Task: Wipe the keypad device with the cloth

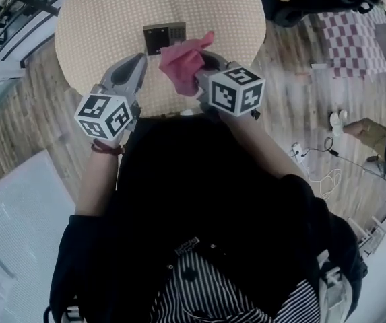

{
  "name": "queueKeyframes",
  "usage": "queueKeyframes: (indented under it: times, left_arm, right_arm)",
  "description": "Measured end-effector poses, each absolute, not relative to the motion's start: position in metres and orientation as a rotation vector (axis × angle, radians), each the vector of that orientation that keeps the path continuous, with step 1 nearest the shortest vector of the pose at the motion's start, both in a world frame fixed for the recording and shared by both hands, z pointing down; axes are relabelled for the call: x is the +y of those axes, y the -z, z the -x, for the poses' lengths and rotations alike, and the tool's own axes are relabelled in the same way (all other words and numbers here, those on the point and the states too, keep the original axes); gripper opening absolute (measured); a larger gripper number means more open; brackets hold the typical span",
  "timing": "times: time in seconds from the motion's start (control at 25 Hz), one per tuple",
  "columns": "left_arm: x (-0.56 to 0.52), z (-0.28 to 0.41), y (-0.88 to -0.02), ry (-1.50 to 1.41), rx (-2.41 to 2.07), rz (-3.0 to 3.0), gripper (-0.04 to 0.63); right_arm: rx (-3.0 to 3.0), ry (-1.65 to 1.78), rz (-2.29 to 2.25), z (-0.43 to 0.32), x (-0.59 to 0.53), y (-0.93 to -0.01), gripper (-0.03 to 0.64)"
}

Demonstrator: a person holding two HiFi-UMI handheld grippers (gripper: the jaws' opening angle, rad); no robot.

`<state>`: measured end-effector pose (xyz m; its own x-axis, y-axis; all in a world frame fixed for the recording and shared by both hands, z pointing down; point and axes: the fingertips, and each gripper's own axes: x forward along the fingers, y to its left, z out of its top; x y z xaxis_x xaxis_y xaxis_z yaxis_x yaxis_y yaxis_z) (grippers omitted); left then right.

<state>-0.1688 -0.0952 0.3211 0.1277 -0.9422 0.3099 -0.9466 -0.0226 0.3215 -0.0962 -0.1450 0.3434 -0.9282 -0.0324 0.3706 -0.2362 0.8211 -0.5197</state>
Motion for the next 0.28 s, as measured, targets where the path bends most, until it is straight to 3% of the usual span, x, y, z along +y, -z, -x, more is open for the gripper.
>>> queueKeyframes:
  times: [0.28]
  left_arm:
    - [-0.023,0.155,-0.302,-0.007,-1.832,-1.992,0.003]
  right_arm:
    - [-2.694,-0.767,-0.131,0.096,-0.076,-0.314,0.061]
